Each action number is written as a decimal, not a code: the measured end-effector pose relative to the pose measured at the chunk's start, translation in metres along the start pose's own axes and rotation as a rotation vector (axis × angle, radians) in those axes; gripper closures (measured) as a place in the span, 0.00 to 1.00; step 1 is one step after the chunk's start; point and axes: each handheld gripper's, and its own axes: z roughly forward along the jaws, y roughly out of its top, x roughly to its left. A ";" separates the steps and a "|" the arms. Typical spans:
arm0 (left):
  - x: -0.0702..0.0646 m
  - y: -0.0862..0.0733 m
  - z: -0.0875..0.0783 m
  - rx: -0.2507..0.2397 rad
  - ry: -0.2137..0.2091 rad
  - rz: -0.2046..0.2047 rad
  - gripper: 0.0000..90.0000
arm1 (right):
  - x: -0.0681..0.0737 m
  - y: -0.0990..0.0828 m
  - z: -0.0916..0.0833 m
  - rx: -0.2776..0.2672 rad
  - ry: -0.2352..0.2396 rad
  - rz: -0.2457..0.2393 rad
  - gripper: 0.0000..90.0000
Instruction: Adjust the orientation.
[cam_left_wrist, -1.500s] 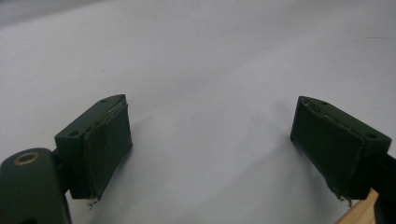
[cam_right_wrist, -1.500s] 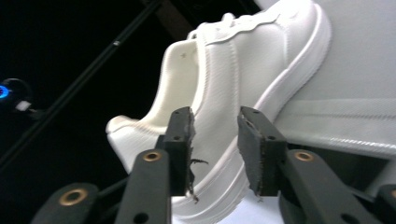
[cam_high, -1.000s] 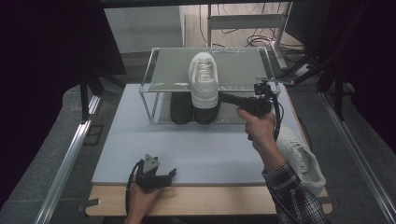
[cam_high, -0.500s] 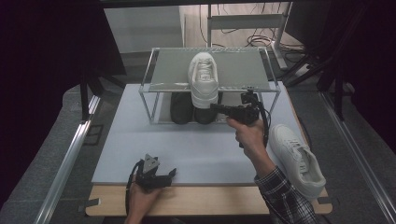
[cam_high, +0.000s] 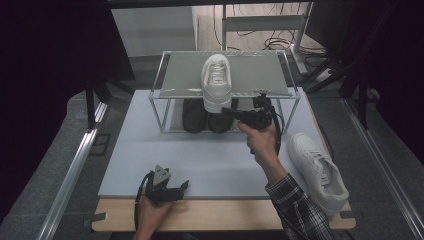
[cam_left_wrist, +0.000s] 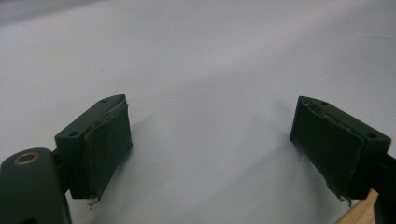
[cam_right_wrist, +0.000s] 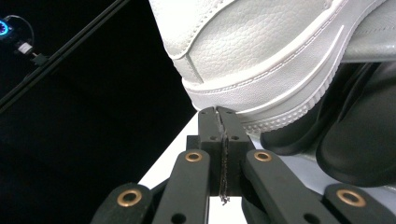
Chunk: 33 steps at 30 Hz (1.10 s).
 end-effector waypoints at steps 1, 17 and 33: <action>0.000 0.000 0.000 0.000 0.000 0.001 0.14 | -0.001 0.001 0.002 0.000 0.001 0.003 0.99; 0.000 0.000 0.000 0.002 -0.001 0.004 0.14 | -0.015 0.018 0.028 -0.020 -0.050 0.042 0.99; 0.000 0.000 0.000 0.002 -0.001 0.004 0.14 | -0.019 0.027 0.044 -0.023 -0.083 0.047 0.99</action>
